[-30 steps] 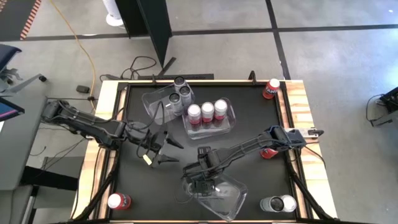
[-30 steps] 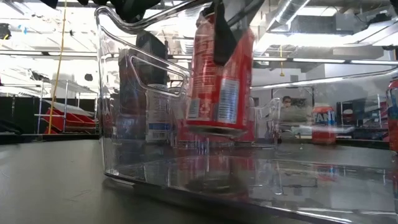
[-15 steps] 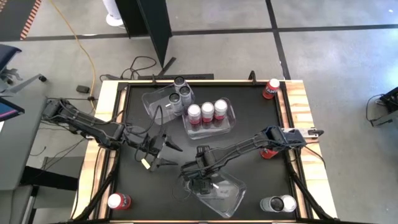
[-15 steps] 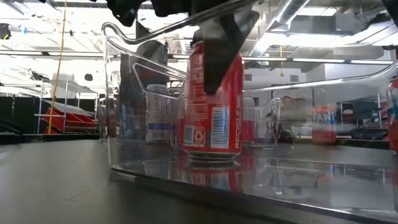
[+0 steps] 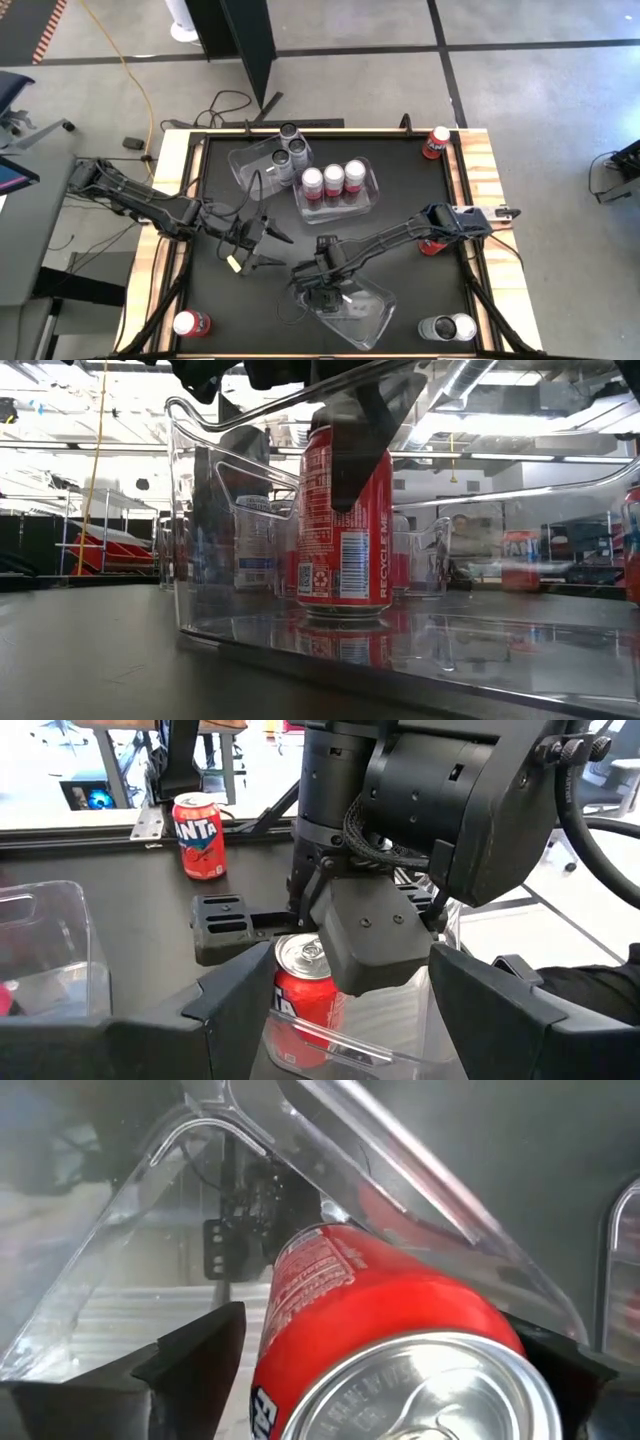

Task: Sort soda cans
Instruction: Put the middle right orange soda can in the bottom transparent bin, then put the bottom left orange soda can in the bottom transparent bin

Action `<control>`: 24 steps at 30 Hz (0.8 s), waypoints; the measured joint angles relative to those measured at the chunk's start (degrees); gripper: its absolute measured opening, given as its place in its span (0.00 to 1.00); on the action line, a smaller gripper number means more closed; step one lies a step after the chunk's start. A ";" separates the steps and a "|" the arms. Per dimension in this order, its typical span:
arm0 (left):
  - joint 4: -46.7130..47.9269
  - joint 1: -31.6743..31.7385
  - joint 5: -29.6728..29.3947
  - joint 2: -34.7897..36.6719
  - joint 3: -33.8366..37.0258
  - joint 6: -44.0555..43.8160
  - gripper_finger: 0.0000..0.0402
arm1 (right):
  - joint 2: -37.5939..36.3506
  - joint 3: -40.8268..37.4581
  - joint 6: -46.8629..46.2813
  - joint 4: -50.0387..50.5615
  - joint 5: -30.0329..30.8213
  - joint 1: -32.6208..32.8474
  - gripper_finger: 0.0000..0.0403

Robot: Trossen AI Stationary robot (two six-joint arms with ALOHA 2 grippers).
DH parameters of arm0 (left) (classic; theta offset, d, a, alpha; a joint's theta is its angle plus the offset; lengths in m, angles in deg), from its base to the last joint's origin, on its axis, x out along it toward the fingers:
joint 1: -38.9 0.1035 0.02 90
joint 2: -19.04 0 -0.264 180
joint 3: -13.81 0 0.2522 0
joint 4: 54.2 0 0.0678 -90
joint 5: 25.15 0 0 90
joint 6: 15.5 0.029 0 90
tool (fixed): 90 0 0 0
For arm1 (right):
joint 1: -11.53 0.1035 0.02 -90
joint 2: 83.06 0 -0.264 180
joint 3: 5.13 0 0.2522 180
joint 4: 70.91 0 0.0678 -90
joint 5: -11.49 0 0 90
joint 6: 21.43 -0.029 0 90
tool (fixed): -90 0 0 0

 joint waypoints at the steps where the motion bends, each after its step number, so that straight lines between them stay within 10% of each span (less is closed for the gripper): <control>1: 0.00 0.00 0.00 0.00 0.00 0.00 0.65 | 0.00 0.00 -0.02 0.00 -0.02 -0.02 0.99; 24: 0.12 0.00 0.00 0.00 0.00 -0.30 0.65 | -0.09 12.29 -0.44 9.23 8.99 3.27 0.99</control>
